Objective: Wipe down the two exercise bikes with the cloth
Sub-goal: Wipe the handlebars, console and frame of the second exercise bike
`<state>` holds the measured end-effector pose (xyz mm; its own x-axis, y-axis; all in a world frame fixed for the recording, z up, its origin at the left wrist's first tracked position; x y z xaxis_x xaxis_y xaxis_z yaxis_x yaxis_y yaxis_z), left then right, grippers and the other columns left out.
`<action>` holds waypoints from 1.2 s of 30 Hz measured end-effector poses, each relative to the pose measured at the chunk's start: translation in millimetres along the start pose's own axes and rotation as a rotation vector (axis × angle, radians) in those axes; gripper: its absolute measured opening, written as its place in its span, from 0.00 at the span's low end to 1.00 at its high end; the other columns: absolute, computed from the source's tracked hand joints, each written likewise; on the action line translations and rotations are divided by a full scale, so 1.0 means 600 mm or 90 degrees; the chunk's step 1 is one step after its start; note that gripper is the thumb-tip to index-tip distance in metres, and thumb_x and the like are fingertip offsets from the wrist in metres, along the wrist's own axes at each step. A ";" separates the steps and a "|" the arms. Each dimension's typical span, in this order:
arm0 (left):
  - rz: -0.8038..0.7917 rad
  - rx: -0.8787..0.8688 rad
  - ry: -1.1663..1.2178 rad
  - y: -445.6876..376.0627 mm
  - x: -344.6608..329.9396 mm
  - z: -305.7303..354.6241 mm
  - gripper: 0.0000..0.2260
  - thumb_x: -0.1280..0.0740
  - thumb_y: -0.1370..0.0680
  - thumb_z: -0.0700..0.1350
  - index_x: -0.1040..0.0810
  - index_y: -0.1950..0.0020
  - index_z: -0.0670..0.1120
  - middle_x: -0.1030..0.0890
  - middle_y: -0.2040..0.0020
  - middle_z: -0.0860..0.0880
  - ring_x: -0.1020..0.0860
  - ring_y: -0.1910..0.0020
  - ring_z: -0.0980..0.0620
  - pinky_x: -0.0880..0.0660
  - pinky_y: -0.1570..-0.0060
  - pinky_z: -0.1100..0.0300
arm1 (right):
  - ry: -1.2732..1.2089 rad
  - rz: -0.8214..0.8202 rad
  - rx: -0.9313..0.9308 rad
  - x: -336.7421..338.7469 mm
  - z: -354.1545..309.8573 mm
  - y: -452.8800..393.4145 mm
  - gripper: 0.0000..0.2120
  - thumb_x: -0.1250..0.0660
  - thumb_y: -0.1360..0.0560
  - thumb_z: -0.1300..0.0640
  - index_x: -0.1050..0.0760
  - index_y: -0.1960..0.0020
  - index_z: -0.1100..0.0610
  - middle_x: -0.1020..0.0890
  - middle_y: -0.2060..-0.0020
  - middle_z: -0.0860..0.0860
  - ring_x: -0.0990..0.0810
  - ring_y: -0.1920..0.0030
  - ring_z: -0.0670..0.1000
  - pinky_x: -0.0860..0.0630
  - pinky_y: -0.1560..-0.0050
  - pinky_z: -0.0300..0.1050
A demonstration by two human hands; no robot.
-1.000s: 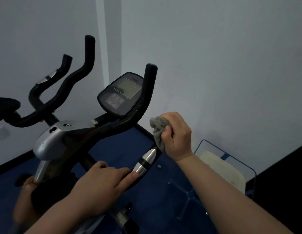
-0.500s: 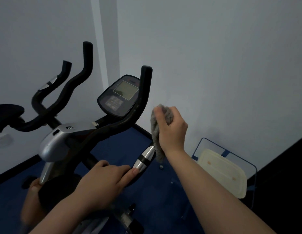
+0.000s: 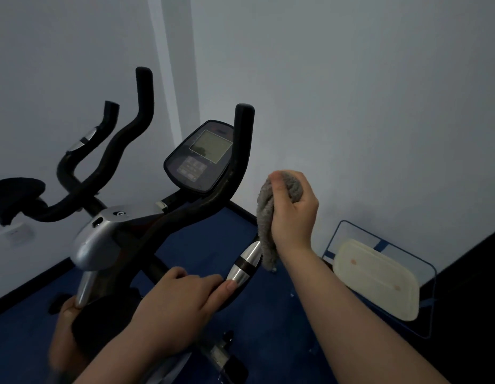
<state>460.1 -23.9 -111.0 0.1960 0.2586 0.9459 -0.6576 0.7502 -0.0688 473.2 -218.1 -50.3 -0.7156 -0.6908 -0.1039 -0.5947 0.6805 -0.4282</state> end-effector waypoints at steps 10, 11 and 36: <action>-0.015 -0.011 -0.013 0.001 0.005 0.005 0.30 0.72 0.30 0.69 0.34 0.58 0.58 0.21 0.63 0.53 0.25 0.62 0.57 0.37 0.39 0.60 | -0.223 0.062 -0.114 0.001 0.018 0.025 0.14 0.46 0.18 0.47 0.25 0.51 0.53 0.18 0.60 0.53 0.20 0.66 0.54 0.24 0.70 0.43; -0.019 -0.011 -0.018 0.000 0.006 0.006 0.32 0.74 0.31 0.69 0.34 0.57 0.58 0.21 0.63 0.53 0.25 0.62 0.57 0.37 0.39 0.61 | -0.250 0.060 -0.143 0.001 0.023 0.024 0.15 0.46 0.18 0.47 0.26 0.50 0.55 0.18 0.61 0.54 0.19 0.66 0.53 0.24 0.70 0.43; -0.033 0.049 -0.001 0.001 0.001 0.002 0.33 0.72 0.30 0.72 0.30 0.57 0.59 0.22 0.63 0.57 0.28 0.62 0.60 0.36 0.42 0.63 | -0.036 0.079 -0.198 0.004 0.042 0.145 0.23 0.48 0.19 0.48 0.41 0.26 0.50 0.33 0.30 0.45 0.32 0.37 0.31 0.34 0.39 0.26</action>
<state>459.1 -24.3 -110.3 0.2303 0.2199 0.9480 -0.7001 0.7140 0.0045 428.9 -166.7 -110.6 -0.7732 -0.6044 -0.1920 -0.5937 0.7963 -0.1158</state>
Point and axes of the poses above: each hand's wrist, its own y-axis away from the middle knuckle, its own x-axis out of the back of the hand, z = x × y, the point moved 6 cm from there along -y, towards the middle knuckle
